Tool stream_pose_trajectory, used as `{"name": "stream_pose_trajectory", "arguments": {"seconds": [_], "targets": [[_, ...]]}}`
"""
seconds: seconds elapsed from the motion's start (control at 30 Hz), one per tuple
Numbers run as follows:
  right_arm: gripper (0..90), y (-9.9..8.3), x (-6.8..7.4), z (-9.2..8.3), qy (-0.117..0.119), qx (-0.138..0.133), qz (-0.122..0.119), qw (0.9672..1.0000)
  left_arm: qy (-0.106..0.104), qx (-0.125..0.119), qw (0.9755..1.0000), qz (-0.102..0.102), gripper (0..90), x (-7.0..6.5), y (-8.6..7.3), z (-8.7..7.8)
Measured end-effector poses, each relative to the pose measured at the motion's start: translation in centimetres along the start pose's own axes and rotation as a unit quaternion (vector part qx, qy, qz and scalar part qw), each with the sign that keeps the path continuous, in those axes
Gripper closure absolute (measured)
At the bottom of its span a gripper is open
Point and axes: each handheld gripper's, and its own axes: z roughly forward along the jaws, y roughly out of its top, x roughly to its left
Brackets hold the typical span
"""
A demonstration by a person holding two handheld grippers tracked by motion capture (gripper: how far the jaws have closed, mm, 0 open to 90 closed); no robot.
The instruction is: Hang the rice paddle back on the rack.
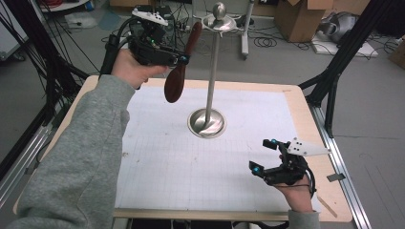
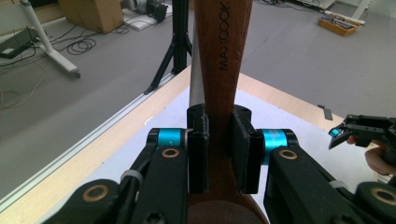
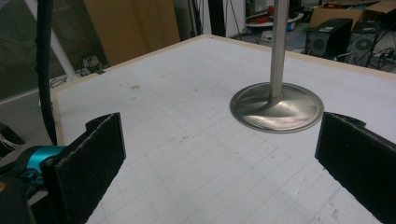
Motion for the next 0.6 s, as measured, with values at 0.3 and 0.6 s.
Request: {"name": "stream_pose_trajectory", "arguments": {"seconds": [0.3, 0.6], "targets": [[0.4, 0.0, -0.1, -0.1, -0.001, 0.0, -0.001, 1.0, 0.003, -0.001, 1.0, -0.005, 77.8, 0.0, 0.0, 0.7], [0.4, 0.0, -0.1, -0.2, -0.002, 0.0, 0.004, 1.0, 0.005, -0.009, 0.9999, -0.013, 77.8, -0.2, -0.1, 1.6]]}}
